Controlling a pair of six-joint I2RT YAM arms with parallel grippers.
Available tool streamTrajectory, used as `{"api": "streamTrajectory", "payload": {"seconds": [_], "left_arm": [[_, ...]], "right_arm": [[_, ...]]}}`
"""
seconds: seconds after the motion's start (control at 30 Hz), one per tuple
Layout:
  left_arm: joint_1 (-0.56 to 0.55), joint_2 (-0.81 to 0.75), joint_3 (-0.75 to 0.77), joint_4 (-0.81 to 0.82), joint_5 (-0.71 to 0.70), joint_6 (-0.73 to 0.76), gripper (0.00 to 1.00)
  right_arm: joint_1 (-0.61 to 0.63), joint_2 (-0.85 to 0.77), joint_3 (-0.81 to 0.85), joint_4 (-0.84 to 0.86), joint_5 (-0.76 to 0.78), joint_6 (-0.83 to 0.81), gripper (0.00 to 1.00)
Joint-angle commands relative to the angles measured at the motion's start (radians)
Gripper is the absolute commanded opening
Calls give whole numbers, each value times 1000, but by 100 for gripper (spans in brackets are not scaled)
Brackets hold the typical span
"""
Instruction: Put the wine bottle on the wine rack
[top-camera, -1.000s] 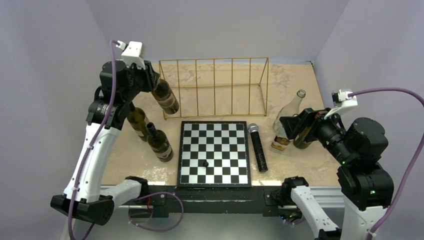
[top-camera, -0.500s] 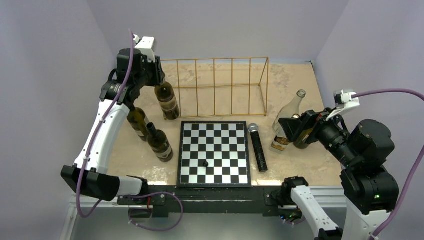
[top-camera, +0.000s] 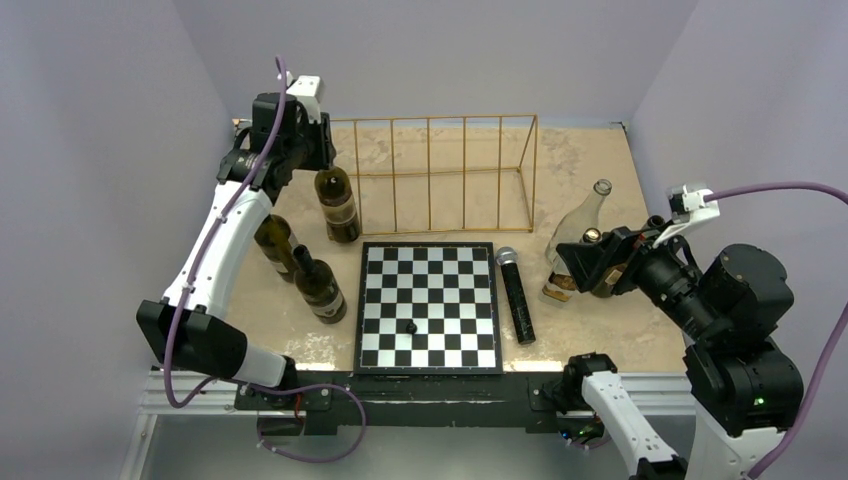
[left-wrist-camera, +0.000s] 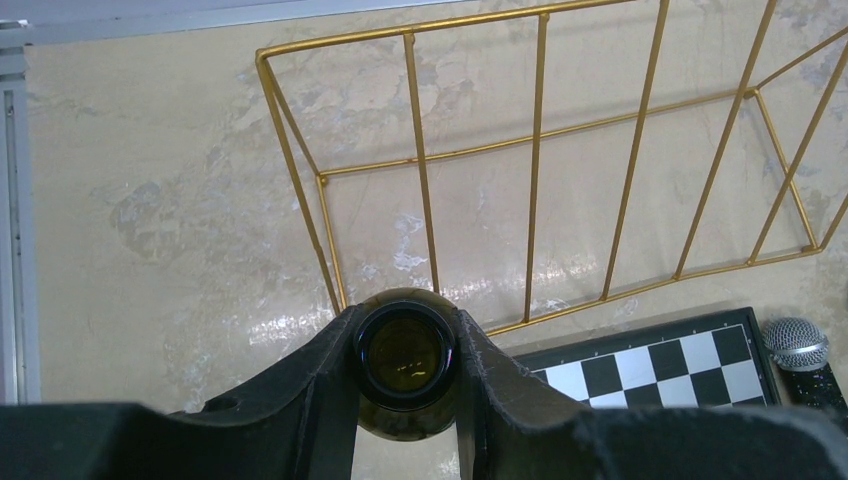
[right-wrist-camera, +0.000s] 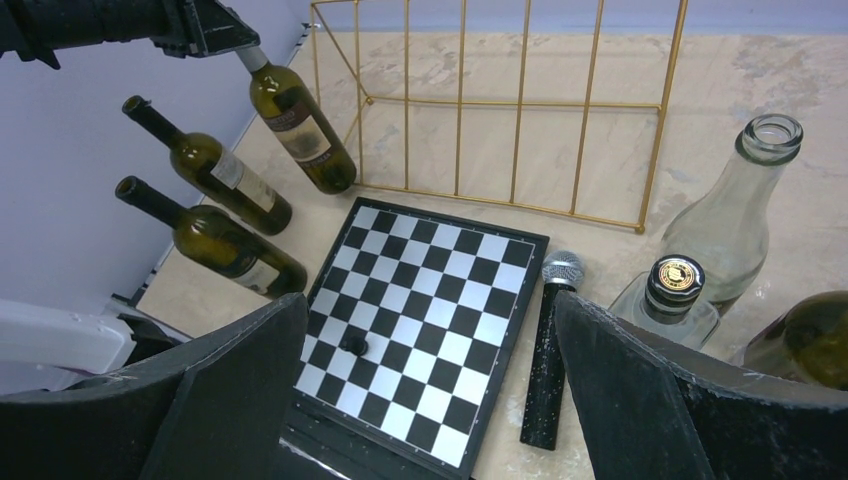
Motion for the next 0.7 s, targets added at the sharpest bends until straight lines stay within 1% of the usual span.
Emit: {"api": "streamTrajectory", "payload": {"seconds": [0.0, 0.13, 0.3, 0.53, 0.67], "left_arm": [[-2, -5, 56, 119, -8, -13, 0], [-1, -2, 16, 178, -3, -5, 0], [-1, 28, 16, 190, -7, 3, 0], [-1, 76, 26, 135, -3, -4, 0], [-2, 76, 20, 116, -2, -7, 0]], "right_arm": [[4, -19, 5, 9, -26, -3, 99], [3, -23, -4, 12, -28, 2, 99], [3, -33, -10, 13, -26, 3, 99], [3, -39, -34, 14, -17, 6, 99], [3, -36, -40, 16, -15, 6, 99]]}}
